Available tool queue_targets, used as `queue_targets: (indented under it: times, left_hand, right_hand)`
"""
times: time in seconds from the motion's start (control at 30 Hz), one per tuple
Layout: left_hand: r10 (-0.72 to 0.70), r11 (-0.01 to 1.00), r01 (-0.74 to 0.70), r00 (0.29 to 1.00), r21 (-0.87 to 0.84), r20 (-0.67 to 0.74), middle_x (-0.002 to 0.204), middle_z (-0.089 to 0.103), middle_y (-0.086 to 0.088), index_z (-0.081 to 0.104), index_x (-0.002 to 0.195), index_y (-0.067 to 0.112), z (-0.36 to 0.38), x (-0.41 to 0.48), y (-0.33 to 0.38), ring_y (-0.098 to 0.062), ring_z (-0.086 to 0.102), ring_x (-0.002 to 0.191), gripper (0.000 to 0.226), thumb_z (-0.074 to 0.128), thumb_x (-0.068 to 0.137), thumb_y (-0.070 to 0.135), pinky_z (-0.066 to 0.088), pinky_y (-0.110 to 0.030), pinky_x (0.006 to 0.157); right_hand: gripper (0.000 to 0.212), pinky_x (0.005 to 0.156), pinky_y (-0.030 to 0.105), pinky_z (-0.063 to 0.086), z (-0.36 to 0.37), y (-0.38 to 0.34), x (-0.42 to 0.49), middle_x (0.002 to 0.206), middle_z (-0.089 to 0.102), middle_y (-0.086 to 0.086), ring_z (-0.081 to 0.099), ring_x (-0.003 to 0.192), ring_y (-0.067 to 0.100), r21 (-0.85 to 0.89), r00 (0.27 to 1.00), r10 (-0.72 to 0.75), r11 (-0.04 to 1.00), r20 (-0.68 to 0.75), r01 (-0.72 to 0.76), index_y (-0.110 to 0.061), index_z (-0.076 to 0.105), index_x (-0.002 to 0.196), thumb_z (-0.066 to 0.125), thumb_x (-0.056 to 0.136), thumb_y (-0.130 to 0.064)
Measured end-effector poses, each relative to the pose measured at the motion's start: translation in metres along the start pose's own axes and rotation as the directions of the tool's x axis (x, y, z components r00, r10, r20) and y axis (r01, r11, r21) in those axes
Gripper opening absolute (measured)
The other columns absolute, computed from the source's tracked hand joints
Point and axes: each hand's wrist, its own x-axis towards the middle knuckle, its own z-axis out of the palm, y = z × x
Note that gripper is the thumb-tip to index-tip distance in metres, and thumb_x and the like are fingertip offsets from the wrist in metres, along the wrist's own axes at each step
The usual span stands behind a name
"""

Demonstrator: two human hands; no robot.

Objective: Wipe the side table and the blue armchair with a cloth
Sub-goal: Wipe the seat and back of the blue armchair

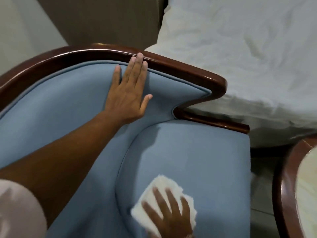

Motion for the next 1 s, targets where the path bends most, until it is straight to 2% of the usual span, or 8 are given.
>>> queue_targets:
  times: [0.07, 0.2, 0.33, 0.43, 0.57, 0.7, 0.83, 1.0]
  left_hand:
    - [0.039, 0.999, -0.038, 0.998, -0.010, 0.039, 0.173, 0.000, -0.019, 0.001, 0.162, 0.004, -0.007, -0.001, -0.008, -0.032, 0.001, 0.161, 0.084, 0.034, 0.099, 0.048, 0.010, -0.057, 0.128]
    - [0.063, 0.998, -0.061, 0.996, -0.032, 0.060, 0.173, -0.001, -0.020, 0.001, 0.162, 0.003, -0.007, -0.003, -0.011, -0.033, 0.001, 0.161, 0.086, 0.036, 0.099, 0.049, 0.009, -0.056, 0.128]
    - [0.040, 0.999, -0.039, 0.998, -0.028, 0.045, 0.172, 0.002, -0.024, 0.004, 0.162, 0.000, -0.005, -0.002, -0.007, -0.037, 0.003, 0.160, 0.088, 0.035, 0.098, 0.053, 0.008, -0.057, 0.128]
    - [0.080, 0.997, -0.079, 0.995, -0.010, 0.054, 0.171, 0.002, -0.025, 0.003, 0.161, 0.000, -0.004, -0.003, -0.009, -0.038, 0.003, 0.160, 0.088, 0.036, 0.099, 0.053, 0.009, -0.058, 0.129]
    - [0.084, 0.996, -0.081, 0.977, -0.022, 0.194, 0.171, -0.007, -0.024, -0.003, 0.161, 0.000, -0.022, -0.003, -0.013, -0.037, -0.004, 0.160, 0.091, 0.041, 0.099, 0.050, 0.008, -0.058, 0.129]
    - [0.133, 0.991, -0.125, 0.935, -0.044, 0.330, 0.173, -0.007, -0.019, -0.001, 0.162, 0.003, -0.067, -0.012, -0.023, -0.034, -0.003, 0.161, 0.088, 0.033, 0.100, 0.054, 0.005, -0.056, 0.129]
    - [0.256, 0.935, -0.348, 0.797, 0.070, 0.547, 0.172, 0.004, -0.019, 0.007, 0.162, 0.004, -0.132, -0.056, -0.089, -0.032, 0.005, 0.160, 0.096, 0.011, 0.092, 0.068, 0.008, -0.055, 0.129]
    - [0.288, 0.887, -0.448, 0.723, 0.109, 0.628, 0.163, 0.034, -0.024, 0.032, 0.156, 0.001, -0.192, -0.128, -0.169, -0.036, 0.031, 0.152, 0.095, 0.010, 0.097, 0.072, 0.025, -0.054, 0.125]
  right_hand:
    - [0.061, 0.084, 0.063, 0.046, -0.019, 0.018, -0.027, 0.122, 0.068, -0.008, 0.073, 0.101, 0.028, -0.151, 0.973, 0.077, 0.988, 0.216, -0.044, -0.058, 0.058, 0.112, 0.012, 0.074, -0.070]
    - [0.055, 0.096, 0.065, 0.044, -0.059, 0.085, -0.005, 0.151, 0.049, 0.005, 0.057, 0.125, 0.040, -0.193, 0.983, 0.181, 0.966, 0.031, -0.171, -0.052, 0.049, 0.135, 0.020, 0.088, -0.059]
    - [0.068, 0.117, 0.069, 0.012, -0.023, 0.032, 0.110, 0.170, 0.001, 0.005, 0.007, 0.153, 0.039, -0.183, 0.951, 0.304, 0.933, -0.062, -0.310, -0.044, 0.017, 0.155, 0.043, 0.094, -0.059]
    - [0.061, 0.115, 0.068, 0.004, 0.027, -0.028, 0.149, 0.169, 0.000, 0.003, -0.002, 0.153, 0.040, -0.254, 0.988, 0.000, 0.966, 0.154, 0.039, -0.049, 0.014, 0.152, 0.035, 0.095, -0.052]
    - [0.066, 0.104, 0.070, 0.024, 0.042, -0.032, 0.030, 0.163, 0.032, 0.008, 0.026, 0.145, 0.048, -0.240, 0.804, -0.465, 0.788, 0.370, 0.566, -0.044, 0.039, 0.145, 0.050, 0.080, -0.043]
    - [0.045, 0.096, 0.053, 0.038, -0.013, 0.041, -0.050, 0.142, 0.060, 0.001, 0.058, 0.129, 0.037, -0.246, 0.694, -0.598, 0.659, 0.401, 0.710, -0.045, 0.065, 0.126, 0.051, 0.084, -0.044]
    - [0.073, 0.069, 0.049, 0.055, -0.075, 0.096, -0.030, 0.148, 0.054, 0.007, 0.064, 0.109, 0.037, -0.214, 0.905, -0.230, 0.923, 0.358, 0.320, -0.036, 0.055, 0.133, 0.059, 0.061, -0.050]
    - [0.056, 0.105, 0.030, 0.037, -0.074, -0.011, -0.017, 0.144, 0.057, 0.007, 0.052, 0.134, 0.029, 0.396, 0.960, 0.165, 0.885, 0.226, -0.245, -0.015, 0.056, 0.138, 0.065, 0.087, -0.035]
